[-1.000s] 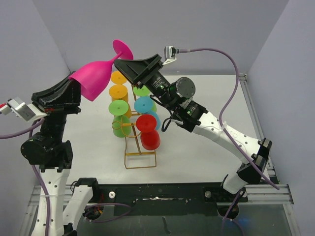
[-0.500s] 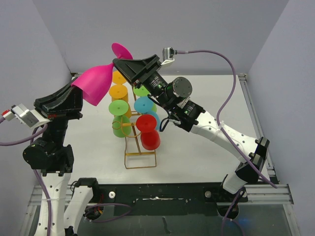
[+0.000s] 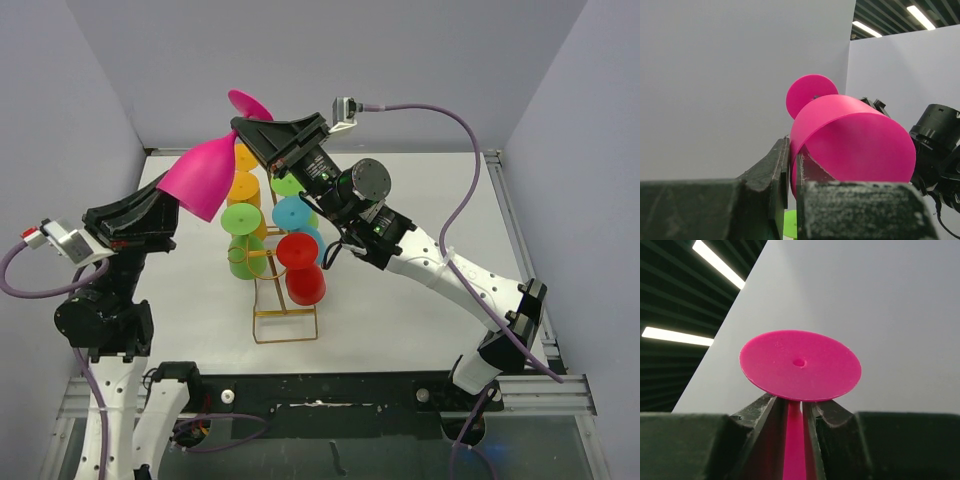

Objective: Place the wine glass upside down on the wine glass rack

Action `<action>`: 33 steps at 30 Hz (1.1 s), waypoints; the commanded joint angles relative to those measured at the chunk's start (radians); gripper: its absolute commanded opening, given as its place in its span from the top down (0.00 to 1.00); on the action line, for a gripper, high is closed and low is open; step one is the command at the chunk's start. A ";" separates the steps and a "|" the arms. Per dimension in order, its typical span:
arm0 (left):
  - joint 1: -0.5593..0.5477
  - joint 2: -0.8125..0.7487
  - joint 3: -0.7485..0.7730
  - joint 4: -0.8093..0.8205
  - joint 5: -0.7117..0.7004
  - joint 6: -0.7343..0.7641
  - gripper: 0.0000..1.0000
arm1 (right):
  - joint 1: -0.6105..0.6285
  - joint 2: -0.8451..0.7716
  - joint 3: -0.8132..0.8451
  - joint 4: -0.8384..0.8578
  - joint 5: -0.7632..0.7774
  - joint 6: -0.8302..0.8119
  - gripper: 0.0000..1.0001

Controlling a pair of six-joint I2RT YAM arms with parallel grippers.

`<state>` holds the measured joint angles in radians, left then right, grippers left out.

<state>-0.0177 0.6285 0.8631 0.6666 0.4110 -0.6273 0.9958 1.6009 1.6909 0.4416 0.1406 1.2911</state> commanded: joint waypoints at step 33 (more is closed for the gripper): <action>-0.036 -0.092 0.501 -0.879 0.079 0.058 0.38 | 0.000 -0.241 -0.196 0.198 -0.404 -0.678 1.00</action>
<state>-0.0490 0.4286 1.2957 -0.1043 0.3882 -0.5182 0.9947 1.4109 1.5166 0.6456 -0.1162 0.7177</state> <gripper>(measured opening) 0.611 0.108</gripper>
